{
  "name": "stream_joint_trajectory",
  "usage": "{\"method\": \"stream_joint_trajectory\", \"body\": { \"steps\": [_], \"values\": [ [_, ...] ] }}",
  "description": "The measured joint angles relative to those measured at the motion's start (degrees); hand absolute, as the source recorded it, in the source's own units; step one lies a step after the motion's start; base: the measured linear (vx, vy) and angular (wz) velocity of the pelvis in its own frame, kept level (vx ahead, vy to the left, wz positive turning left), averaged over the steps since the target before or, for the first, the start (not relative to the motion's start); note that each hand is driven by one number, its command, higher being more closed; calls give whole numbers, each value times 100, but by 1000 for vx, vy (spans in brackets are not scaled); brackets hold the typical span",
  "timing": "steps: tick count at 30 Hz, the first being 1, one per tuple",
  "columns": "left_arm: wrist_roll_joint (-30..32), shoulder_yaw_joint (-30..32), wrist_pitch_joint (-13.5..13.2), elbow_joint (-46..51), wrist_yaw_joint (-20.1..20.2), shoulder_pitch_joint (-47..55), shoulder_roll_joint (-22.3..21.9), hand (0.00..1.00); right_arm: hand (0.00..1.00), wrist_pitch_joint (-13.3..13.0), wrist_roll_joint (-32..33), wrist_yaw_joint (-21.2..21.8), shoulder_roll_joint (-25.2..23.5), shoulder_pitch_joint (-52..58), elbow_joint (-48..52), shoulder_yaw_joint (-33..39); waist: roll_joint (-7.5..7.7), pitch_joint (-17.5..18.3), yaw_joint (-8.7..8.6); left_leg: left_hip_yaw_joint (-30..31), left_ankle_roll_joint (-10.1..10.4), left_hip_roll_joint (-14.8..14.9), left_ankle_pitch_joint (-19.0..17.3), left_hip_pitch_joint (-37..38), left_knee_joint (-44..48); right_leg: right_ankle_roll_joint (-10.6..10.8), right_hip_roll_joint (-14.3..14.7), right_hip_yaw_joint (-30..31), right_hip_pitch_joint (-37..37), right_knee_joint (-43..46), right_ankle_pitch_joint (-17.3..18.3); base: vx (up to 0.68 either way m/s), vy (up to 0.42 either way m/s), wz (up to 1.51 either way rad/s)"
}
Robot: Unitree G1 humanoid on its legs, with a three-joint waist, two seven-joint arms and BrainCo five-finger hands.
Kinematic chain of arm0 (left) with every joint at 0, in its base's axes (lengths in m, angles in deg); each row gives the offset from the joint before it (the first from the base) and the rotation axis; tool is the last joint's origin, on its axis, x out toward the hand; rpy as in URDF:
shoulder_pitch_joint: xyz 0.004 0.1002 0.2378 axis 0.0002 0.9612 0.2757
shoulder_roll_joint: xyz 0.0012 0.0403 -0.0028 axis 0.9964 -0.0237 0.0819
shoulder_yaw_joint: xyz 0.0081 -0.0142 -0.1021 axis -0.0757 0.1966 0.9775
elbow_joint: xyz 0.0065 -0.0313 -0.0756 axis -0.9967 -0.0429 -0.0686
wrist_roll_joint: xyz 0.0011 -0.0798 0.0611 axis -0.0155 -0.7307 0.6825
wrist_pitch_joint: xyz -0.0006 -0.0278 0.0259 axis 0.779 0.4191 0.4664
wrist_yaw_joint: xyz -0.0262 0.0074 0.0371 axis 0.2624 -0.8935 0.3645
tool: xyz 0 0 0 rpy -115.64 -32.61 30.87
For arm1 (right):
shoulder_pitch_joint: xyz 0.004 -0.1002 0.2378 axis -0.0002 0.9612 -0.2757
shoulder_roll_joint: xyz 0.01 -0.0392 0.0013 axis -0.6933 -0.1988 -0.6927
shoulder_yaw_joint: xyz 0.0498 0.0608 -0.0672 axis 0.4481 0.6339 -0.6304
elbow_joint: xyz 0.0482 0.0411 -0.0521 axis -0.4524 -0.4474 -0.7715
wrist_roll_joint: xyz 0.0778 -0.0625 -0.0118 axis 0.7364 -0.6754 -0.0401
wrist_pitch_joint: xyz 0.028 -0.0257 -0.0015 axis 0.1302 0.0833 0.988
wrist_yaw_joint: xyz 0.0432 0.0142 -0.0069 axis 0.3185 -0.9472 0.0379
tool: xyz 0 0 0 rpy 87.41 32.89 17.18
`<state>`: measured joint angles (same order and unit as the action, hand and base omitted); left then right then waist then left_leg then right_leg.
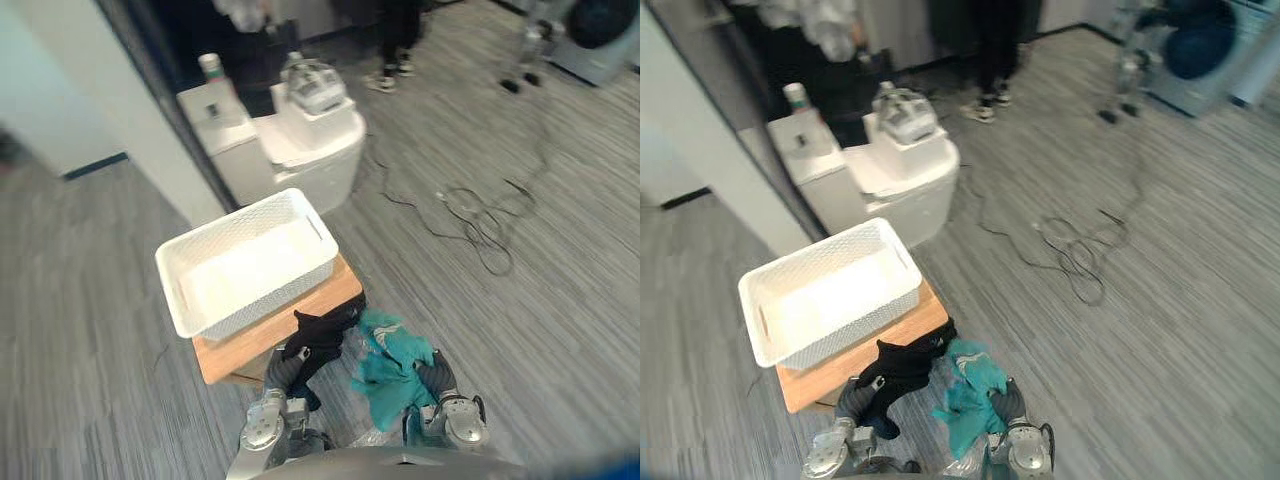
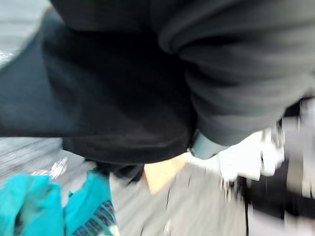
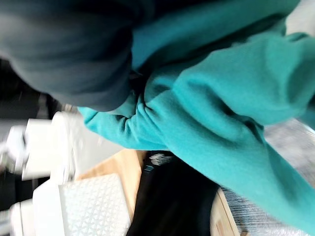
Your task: Tidy the bed and pick cloth on bed and put in laundry
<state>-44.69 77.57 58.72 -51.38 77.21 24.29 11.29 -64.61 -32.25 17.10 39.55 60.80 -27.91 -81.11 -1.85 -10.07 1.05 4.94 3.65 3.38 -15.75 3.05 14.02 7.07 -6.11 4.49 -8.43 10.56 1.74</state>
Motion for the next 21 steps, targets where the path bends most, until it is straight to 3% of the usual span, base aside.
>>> {"method": "stream_joint_trajectory", "body": {
  "steps": [1,2,4,6,9,13,15,16,18,19,20,21],
  "values": [
    [33,13,-21,-19,5,21,-64,100,100,-5,-1,-1,50,-25,37,0,-155,-10,-13,24,30,186,46,-5,-1,-124,75,-422,222,-117,90,187,-298,148],
    [46,20,-17,-24,5,15,-118,100,100,-3,-1,-2,50,-27,39,-2,-201,-38,-31,-38,44,314,110,-26,36,-236,82,-792,449,-161,192,184,-326,168],
    [38,67,-20,6,9,-24,-260,100,100,0,0,12,46,101,103,-18,-161,-67,-11,-703,24,517,138,-232,487,-307,40,-1255,788,-318,321,87,-205,152],
    [21,161,-18,14,9,-35,-294,100,100,-5,-1,24,39,203,362,-36,-138,-84,14,-2669,-177,991,112,-552,1280,-312,-19,-1749,1102,-466,495,48,-102,120],
    [-25,321,-7,16,5,31,-310,100,100,-4,2,24,46,134,379,-3,-161,-42,0,-3971,-252,1095,97,-506,1163,-233,-152,-1953,1131,-520,536,82,46,48],
    [-22,451,15,20,13,97,-295,100,100,47,1,88,-76,175,354,179,-50,-109,-6,-3860,-409,834,196,-524,1106,-151,-313,-2050,1332,-840,256,148,100,25],
    [-12,475,36,77,43,74,-293,100,100,54,0,118,-107,180,329,199,139,-228,-44,-3717,-404,824,345,-696,1685,-139,-547,-2144,1634,-1001,193,108,82,30],
    [-9,406,39,134,128,89,-304,100,100,53,-1,151,-120,148,286,256,227,-261,-12,-3640,-277,964,139,-834,1609,-117,-664,-2247,1708,-975,182,101,109,18],
    [10,301,36,322,255,179,-323,100,100,50,-1,153,-83,157,212,410,157,-222,-14,-3396,-6,1381,338,-980,1068,-50,-674,-2259,1767,-1034,215,111,177,0],
    [44,288,36,370,297,276,-335,100,100,44,-1,152,-39,150,199,459,72,-198,-59,-3255,141,1614,647,-1041,713,156,-698,-2273,1817,-1111,225,116,375,-2],
    [46,293,41,368,335,295,-320,100,100,50,-1,155,-72,145,90,465,90,-201,-68,-3284,275,1528,861,-1007,745,292,-869,-2273,1882,-1146,254,103,395,12],
    [53,296,41,391,338,297,-263,100,100,49,0,179,-113,139,29,428,253,-145,-99,-3311,232,1317,706,-1032,748,281,-1061,-2273,1879,-1152,267,79,341,18]
  ]
}}
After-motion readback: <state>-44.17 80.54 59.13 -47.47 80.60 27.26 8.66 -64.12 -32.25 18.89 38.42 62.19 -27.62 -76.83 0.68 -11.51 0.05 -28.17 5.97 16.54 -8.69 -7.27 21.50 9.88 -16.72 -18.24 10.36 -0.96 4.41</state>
